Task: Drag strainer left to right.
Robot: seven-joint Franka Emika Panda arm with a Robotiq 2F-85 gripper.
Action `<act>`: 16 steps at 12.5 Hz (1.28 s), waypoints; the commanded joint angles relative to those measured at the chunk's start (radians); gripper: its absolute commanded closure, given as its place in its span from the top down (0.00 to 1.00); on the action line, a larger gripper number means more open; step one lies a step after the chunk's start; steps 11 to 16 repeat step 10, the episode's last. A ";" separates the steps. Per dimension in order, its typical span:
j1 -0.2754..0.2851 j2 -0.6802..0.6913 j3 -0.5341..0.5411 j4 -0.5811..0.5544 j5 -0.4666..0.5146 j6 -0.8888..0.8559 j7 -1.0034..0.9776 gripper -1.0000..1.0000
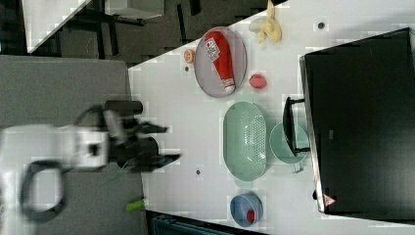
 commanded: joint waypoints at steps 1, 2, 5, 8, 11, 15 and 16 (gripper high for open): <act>-0.011 -0.095 -0.015 0.054 0.040 -0.131 -0.048 1.00; -0.010 -0.122 -0.013 0.059 0.041 -0.144 -0.082 1.00; -0.010 -0.165 -0.016 0.054 0.041 -0.170 -0.128 1.00; -0.011 -0.165 -0.017 0.054 0.041 -0.183 -0.128 1.00; -0.011 -0.164 -0.016 0.054 0.041 -0.183 -0.128 1.00; -0.011 -0.164 -0.016 0.054 0.041 -0.183 -0.128 1.00; -0.011 -0.164 -0.016 0.054 0.041 -0.183 -0.128 1.00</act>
